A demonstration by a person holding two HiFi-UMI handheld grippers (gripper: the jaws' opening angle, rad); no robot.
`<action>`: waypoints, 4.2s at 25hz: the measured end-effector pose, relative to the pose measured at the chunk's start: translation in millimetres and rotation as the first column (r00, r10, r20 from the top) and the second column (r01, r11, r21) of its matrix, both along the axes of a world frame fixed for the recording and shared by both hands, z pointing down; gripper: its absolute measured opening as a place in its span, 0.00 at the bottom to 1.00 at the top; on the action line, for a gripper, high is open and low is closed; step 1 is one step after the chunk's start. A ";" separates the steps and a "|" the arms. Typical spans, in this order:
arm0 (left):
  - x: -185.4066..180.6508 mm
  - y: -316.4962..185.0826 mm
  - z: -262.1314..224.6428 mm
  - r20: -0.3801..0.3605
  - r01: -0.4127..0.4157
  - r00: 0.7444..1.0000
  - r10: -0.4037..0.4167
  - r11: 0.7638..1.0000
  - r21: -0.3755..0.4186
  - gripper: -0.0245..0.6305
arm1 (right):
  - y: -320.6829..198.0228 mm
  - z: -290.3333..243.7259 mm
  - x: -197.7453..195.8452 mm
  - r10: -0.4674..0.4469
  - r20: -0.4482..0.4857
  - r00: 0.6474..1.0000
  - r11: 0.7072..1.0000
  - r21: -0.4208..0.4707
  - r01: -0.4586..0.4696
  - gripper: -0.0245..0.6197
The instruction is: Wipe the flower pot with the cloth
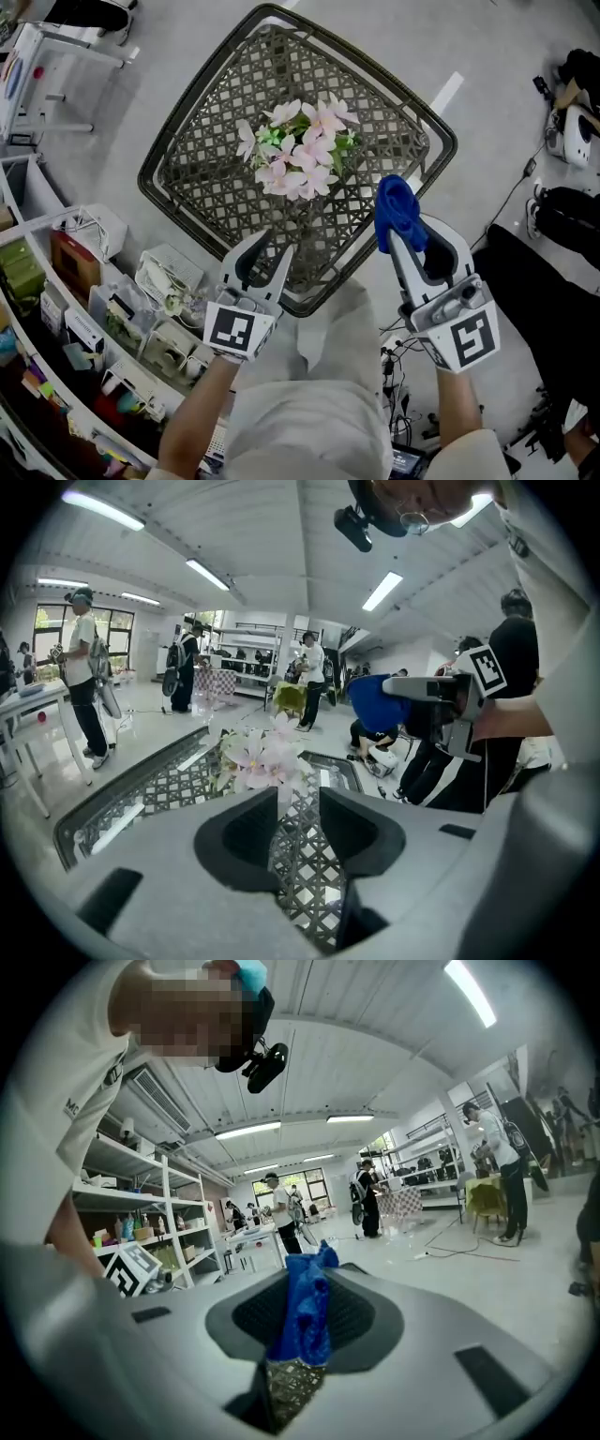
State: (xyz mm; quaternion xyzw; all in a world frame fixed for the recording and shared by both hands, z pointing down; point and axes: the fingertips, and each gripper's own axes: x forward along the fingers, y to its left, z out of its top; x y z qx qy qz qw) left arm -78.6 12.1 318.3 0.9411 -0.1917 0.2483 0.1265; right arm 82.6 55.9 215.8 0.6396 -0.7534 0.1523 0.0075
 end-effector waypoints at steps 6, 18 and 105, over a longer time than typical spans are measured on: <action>30.3 -2.8 36.8 0.007 0.035 0.999 -0.035 0.998 -0.047 0.26 | -23.5 43.8 25.9 -0.018 0.014 1.000 1.000 -0.008 0.018 0.21; 36.8 -36.4 123.3 0.052 0.143 0.989 -0.142 0.989 -0.032 0.36 | -73.6 136.5 48.3 -0.061 0.028 0.998 0.997 -0.045 0.062 0.21; 74.7 -40.7 145.3 -0.006 -0.227 0.974 0.228 0.971 0.079 0.48 | -65.1 213.6 -74.3 -0.437 0.116 0.892 0.893 -0.062 0.446 0.21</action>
